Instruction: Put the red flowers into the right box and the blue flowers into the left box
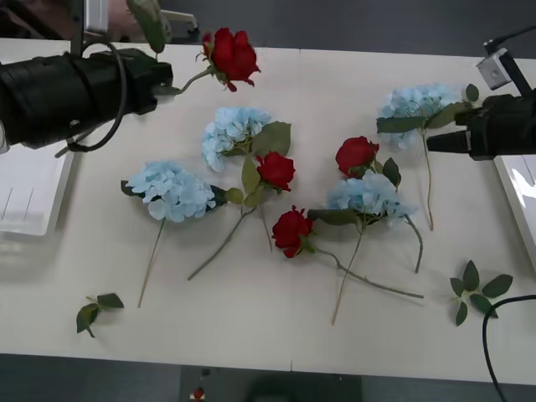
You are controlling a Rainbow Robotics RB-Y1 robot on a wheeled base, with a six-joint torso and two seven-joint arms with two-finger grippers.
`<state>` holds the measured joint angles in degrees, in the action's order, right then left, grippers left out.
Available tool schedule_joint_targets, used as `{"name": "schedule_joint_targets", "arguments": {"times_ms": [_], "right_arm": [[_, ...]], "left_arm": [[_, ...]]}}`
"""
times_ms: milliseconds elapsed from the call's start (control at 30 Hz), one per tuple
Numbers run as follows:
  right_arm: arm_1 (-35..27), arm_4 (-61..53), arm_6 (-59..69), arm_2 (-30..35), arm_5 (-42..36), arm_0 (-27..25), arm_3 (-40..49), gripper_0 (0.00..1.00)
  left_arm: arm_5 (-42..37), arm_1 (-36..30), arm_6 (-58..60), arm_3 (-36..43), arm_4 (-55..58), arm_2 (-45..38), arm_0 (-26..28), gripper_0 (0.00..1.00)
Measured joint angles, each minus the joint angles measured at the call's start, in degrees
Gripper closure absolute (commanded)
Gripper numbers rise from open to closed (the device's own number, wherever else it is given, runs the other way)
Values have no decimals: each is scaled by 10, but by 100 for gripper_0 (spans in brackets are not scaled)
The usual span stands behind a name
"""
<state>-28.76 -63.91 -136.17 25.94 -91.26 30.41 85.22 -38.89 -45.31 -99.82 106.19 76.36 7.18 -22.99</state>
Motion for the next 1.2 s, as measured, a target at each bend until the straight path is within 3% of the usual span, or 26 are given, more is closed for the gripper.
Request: {"name": "schedule_joint_targets", "arguments": {"times_ms": [300,600,633,700,767,1200], "right_arm": [[4,-126,-78,1,-39,0,8,0],[34,-165,-82,43,-77,0,8,0],[34,-165,-82,43,-77,0,8,0],[34,-165,-82,42,-77,0,8,0],[34,-165,-82,42,-77,0,8,0],[34,-165,-86,42,-77,0,8,0]], "left_arm": [[0,-63,0,-11,-48,-1,70,100],[2,-80,-1,-68,-133,-1,85,99],[2,-80,-2,-72,-139,-1,85,92],[2,-80,-4,-78,-151,-1,85,22],[2,-80,-4,-80,-164,-1,85,0],[-25,-80,-5,-80,-179,-1,85,0]]}}
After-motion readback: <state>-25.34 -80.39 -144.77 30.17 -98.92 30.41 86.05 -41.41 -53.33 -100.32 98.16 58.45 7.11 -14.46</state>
